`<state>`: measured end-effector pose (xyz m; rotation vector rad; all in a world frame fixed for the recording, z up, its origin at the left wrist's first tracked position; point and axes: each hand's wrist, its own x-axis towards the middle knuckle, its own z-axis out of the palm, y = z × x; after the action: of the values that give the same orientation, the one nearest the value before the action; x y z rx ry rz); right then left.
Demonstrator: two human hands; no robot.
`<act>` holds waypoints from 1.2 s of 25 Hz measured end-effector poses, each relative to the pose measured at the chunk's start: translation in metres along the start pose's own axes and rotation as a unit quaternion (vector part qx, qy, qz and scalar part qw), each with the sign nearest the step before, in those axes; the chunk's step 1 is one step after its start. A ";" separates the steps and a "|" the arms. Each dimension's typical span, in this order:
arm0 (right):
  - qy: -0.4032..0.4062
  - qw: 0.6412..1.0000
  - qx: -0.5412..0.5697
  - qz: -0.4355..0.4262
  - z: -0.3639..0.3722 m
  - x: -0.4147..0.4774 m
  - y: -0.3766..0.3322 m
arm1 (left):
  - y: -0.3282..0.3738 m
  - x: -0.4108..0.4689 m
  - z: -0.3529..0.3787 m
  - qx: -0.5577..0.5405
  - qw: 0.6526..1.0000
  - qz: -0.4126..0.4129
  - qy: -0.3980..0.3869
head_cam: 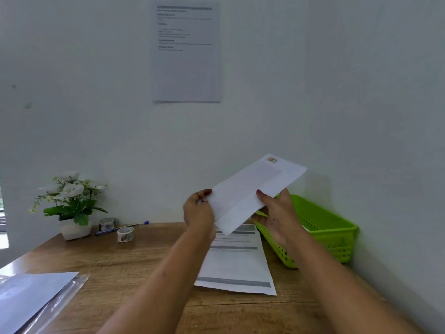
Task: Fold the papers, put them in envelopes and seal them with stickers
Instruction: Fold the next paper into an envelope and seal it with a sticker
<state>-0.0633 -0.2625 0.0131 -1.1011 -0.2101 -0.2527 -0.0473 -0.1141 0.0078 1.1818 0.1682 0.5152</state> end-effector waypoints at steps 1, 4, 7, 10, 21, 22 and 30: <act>0.001 1.000 -0.008 0.005 -0.005 0.002 -0.005 | -0.005 -0.009 0.015 -0.010 1.000 -0.013 -0.013; 0.007 0.997 0.011 0.070 -0.032 0.008 -0.028 | -0.018 -0.032 0.054 -0.036 0.998 -0.040 -0.041; -0.004 0.990 -0.006 0.140 -0.059 0.007 -0.047 | -0.029 -0.047 0.081 -0.083 0.993 -0.072 -0.034; -0.010 0.985 -0.043 0.164 -0.075 0.007 -0.058 | -0.038 -0.065 0.099 -0.092 0.991 -0.092 -0.005; 0.081 0.958 -0.226 0.156 -0.090 0.012 -0.062 | -0.044 -0.077 0.061 0.255 0.944 0.179 -0.109; 0.095 0.951 -0.254 0.148 -0.090 0.013 -0.061 | -0.044 -0.078 0.058 0.290 0.929 0.191 -0.131; 0.216 0.818 -0.529 -0.061 -0.104 0.018 -0.050 | -0.043 -0.085 0.056 0.426 0.842 0.272 -0.190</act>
<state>-0.0573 -0.3791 0.0155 -2.0962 0.3297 -0.7856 -0.0871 -0.2133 -0.0217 2.2145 -0.3382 0.7135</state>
